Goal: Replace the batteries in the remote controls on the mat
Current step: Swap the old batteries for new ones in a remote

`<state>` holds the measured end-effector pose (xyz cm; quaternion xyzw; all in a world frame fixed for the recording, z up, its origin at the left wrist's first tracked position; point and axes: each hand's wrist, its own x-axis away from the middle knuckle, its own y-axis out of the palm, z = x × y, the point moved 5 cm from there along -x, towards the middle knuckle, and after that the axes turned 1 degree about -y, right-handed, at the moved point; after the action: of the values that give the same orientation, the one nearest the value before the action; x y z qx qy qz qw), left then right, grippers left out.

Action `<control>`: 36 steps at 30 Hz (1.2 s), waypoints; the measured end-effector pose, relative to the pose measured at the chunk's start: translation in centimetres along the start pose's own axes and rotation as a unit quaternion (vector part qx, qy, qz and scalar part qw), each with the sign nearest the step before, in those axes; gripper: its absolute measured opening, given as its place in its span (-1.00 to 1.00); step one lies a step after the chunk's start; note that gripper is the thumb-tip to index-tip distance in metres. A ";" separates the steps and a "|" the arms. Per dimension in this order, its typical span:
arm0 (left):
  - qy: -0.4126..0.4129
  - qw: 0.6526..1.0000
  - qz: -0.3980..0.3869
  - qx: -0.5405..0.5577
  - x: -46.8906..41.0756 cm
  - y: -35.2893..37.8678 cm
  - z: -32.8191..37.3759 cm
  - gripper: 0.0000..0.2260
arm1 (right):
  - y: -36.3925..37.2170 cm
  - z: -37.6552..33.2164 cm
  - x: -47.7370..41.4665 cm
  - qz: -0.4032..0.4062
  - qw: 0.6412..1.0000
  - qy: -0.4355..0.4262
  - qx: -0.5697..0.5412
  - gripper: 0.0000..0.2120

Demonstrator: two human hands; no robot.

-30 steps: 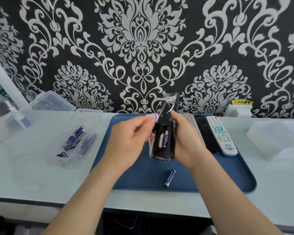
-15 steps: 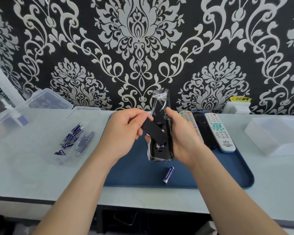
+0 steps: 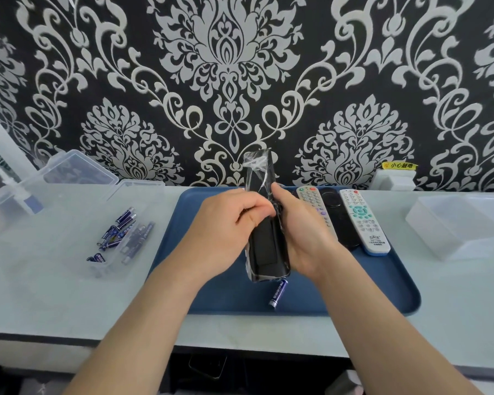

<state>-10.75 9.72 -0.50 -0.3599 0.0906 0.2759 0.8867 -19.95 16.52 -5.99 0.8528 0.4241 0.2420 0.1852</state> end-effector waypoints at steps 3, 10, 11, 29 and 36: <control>-0.017 0.999 -0.017 0.041 -0.1 0.1 -0.6 -0.81 | -0.2 0.0 -0.1 0.022 1.000 -0.010 -0.010 -0.59; -0.033 0.999 -0.004 -0.008 0.1 0.8 -0.7 -0.62 | -0.7 -0.7 0.1 0.034 0.997 -0.062 -0.013 -0.75; -0.032 0.999 -0.003 -0.012 0.1 0.9 -0.7 -0.62 | -0.7 -0.8 0.2 0.033 0.997 -0.066 -0.018 -0.73; -0.256 0.957 0.050 0.128 0.8 0.1 -4.0 -0.75 | 2.4 0.1 0.2 -0.070 0.994 -0.076 0.025 -0.66; -0.295 0.952 0.067 0.050 0.7 -2.0 -7.8 -0.79 | 1.8 -0.6 0.0 -0.006 0.908 -0.183 0.378 -0.80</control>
<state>-8.75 3.48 -5.29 -0.2104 -0.1377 0.4234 0.8703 -19.14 15.57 -4.58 0.8858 0.4474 -0.0980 -0.0751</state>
